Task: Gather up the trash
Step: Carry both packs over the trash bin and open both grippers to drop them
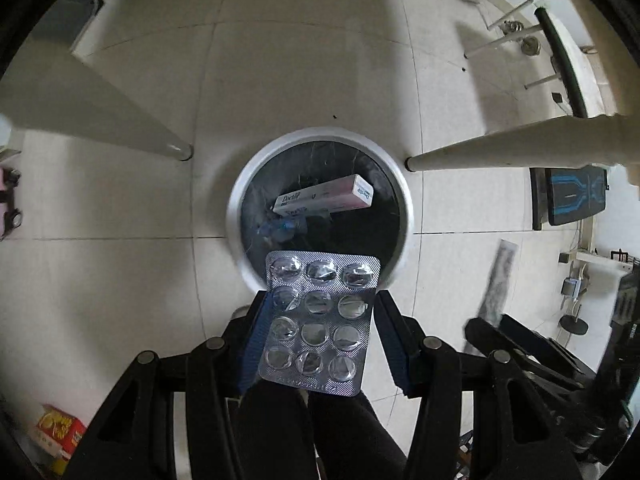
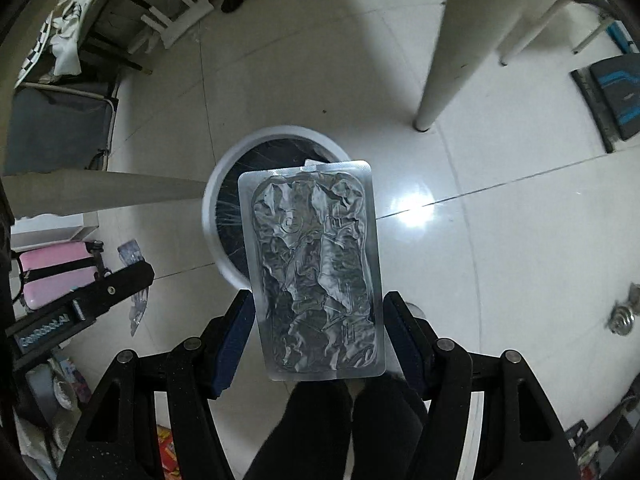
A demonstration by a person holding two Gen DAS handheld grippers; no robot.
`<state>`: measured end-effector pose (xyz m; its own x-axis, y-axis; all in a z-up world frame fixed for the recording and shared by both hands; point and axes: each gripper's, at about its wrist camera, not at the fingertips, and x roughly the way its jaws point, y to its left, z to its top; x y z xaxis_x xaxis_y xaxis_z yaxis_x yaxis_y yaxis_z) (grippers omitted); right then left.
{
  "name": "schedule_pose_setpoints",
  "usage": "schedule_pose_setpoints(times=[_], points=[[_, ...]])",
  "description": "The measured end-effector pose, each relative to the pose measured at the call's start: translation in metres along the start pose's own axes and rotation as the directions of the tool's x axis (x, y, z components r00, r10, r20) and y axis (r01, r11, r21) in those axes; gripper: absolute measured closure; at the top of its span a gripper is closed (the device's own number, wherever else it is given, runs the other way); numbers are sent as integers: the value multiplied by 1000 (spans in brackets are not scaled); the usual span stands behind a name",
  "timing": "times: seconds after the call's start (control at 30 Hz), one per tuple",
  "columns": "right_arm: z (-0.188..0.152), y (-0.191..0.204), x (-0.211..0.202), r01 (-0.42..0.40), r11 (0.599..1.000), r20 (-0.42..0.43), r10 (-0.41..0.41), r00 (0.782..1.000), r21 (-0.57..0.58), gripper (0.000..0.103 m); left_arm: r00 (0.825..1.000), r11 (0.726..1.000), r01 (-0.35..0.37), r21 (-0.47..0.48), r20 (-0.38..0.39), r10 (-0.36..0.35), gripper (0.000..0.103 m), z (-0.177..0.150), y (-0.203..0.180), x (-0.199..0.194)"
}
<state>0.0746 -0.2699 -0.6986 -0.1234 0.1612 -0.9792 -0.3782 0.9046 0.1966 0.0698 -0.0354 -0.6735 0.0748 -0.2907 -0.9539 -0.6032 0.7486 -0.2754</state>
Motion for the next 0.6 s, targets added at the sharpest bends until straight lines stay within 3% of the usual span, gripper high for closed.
schedule_pose_setpoints(times=[0.17,0.2,0.23,0.3,0.33,0.37,0.47,0.6], points=[[18,-11,56,-39,999,-7,39,999,-7,35,999,999,40,-34,-27,-41,53,16,19,23],[23,-9,63,-47,999,-10,47,999,-7,35,999,998,45,-41,-24,-46,43,17,23,23],[26,-10,70,-66,998,-11,66,998,-4,34,999,998,46,-47,-20,-47,25,16,27,22],[29,-11,81,-94,996,-29,94,995,-6,23,998,996,54,-69,-5,-55,13,15,34,18],[30,-11,85,-103,995,-32,102,994,-6,7,999,996,52,-75,-4,-53,13,14,36,18],[30,-12,87,-111,994,-30,110,993,-5,4,999,996,41,-84,-3,-41,12,12,39,14],[32,-4,86,-91,996,-25,91,996,-14,4,1000,996,5,-90,17,-3,12,9,42,2],[31,2,74,-15,999,-6,15,1000,-39,4,989,990,-125,-71,71,130,12,-1,38,-18]])
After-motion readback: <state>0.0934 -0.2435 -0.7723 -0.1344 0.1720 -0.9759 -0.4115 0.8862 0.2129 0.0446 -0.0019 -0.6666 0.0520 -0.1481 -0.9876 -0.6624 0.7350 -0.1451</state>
